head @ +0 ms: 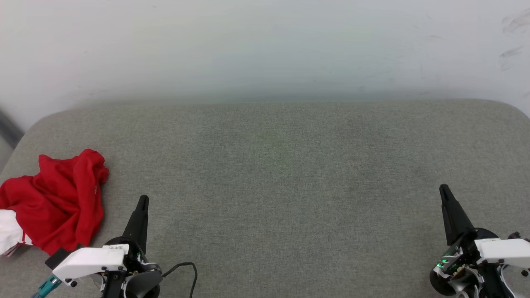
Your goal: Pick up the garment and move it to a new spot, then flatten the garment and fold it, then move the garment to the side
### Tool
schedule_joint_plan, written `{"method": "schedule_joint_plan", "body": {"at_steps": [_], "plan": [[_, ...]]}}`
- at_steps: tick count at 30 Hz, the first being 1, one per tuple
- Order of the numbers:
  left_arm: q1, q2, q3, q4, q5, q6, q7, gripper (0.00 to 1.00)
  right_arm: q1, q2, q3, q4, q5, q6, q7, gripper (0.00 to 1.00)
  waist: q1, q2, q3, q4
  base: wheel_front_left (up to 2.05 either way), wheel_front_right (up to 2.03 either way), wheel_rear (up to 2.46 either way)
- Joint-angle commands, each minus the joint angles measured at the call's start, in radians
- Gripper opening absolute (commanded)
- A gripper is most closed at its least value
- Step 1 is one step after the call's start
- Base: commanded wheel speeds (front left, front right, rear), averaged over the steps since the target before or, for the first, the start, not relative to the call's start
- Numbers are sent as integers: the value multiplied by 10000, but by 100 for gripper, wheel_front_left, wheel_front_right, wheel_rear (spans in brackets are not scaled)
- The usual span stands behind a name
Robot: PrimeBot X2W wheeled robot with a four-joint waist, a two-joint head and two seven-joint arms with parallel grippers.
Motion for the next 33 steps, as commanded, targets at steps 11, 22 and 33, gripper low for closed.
{"method": "schedule_joint_plan", "body": {"at_steps": [11, 22, 33], "plan": [[-48, -16, 10, -5, -9, -33, 14, 0, -106, 33, 7, 12, 37, -3, 4, 0, 0, 0, 0, 0, 0, 0, 0], [-48, -16, 10, -5, -9, -33, 13, 0, -106, 33, 7, 12, 37, -3, 4, 0, 0, 0, 0, 0, 0, 0, 0], [-48, -16, 11, -5, -9, -31, 13, 0, -105, 33, 7, 12, 37, -3, 4, 0, 0, 0, 0, 0, 0, 0, 0]]}}
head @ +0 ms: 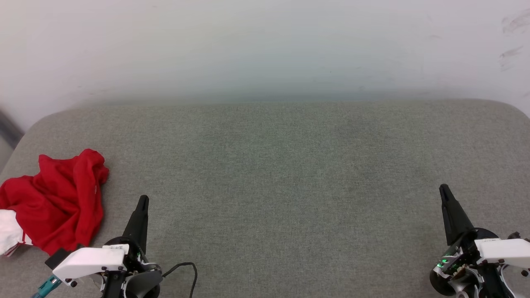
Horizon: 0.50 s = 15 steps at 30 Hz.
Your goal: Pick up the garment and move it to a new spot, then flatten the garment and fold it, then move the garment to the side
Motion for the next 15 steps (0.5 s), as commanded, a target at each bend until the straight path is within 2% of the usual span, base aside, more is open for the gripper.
{"method": "schedule_joint_plan", "body": {"at_steps": [1, 7, 8, 15], "plan": [[-48, -16, 13, -5, -9, -33, 13, 0, -104, 33, 7, 12, 37, -3, 4, 0, 0, 0, 0, 0, 0, 0, 0], [-48, -16, 13, -5, -9, -33, 13, 0, -104, 33, 7, 12, 36, -3, 4, 0, 0, 0, 0, 0, 0, 0, 0], [0, 0, 0, 0, 0, 0, 0, 100, 0, 0, 0, 0, 0, 0, 0, 100, 0, 0, 0, 0, 0, 0, 0], [118, -23, -299, 170, 19, 5, -186, 100, 220, 8, 77, 65, -34, -2, -178, 100, 0, 0, 7, -2, 0, 0, 0]]}}
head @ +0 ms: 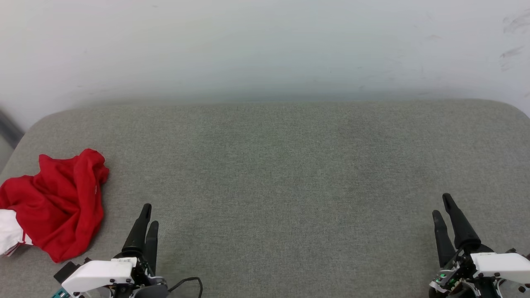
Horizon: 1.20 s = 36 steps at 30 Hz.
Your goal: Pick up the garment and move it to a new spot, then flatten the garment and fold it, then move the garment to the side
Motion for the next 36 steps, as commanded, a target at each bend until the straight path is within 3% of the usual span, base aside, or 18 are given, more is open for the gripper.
{"method": "schedule_joint_plan", "body": {"at_steps": [1, 16, 22, 36], "plan": [[-300, 22, -208, -233, 21, -14, -152, 100, -212, -5, 77, -324, -48, 2, -142, 100, 0, 0, 6, 0, 0, 0, 0], [-549, 31, -959, -905, 804, -16, -874, 100, -259, -110, 452, -821, -1142, 2, -870, 100, 0, 0, 41, 28, 0, 0, 0], [-607, 33, -1165, -1055, 1597, -16, -1085, 100, -279, -91, 424, -1010, -2142, 2, -1080, 100, 0, 0, 49, 49, 0, 0, 0], [-799, 39, -1610, -1143, 4424, -18, -1617, 100, -306, -28, 489, -1306, -5831, 2, -1616, 100, 0, 0, 86, 112, 0, 0, 0]]}}
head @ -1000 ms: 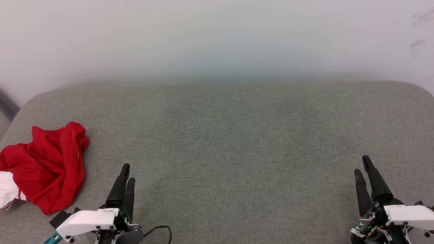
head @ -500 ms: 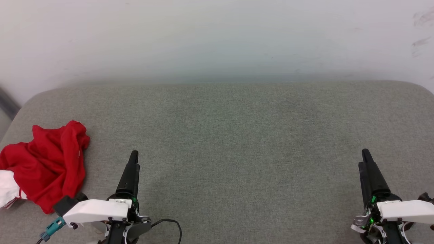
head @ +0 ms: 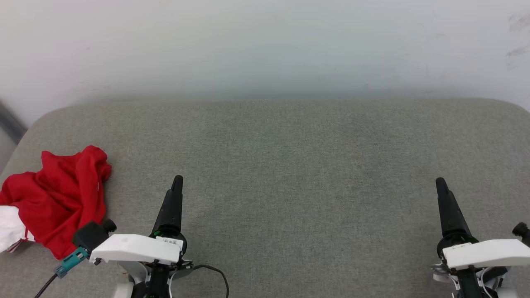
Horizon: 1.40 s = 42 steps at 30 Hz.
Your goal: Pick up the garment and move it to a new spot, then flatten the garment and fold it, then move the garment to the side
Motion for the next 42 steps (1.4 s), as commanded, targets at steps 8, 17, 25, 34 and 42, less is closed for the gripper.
{"method": "schedule_joint_plan", "body": {"at_steps": [8, 17, 25, 34, 42], "plan": [[-383, 33, -319, -59, 1895, -19, -344, 100, -306, 0, 96, -270, -2387, 0, -263, 100, 0, 0, 10, 40, 0, 0, 0], [-428, 36, -540, 104, 3700, -21, -624, 100, -292, 9, 202, -408, -3921, 0, -292, 100, 0, 0, -2, 81, 0, 0, 0], [-422, 39, -553, 176, 5045, -20, -855, 100, -230, 14, 210, -528, -5113, 0, -180, 100, 0, 0, -22, 139, 0, 0, 0], [-446, 41, -637, 347, 6003, 62, -1092, 100, -109, 17, 126, -640, -6117, 0, -79, 100, 0, 0, -40, 196, 0, 0, 0], [-488, 43, -741, 507, 6999, 108, -1293, 100, -57, 19, -6, -734, -6882, 0, -6, 100, 0, 0, -39, 225, 0, 0, 0]]}}
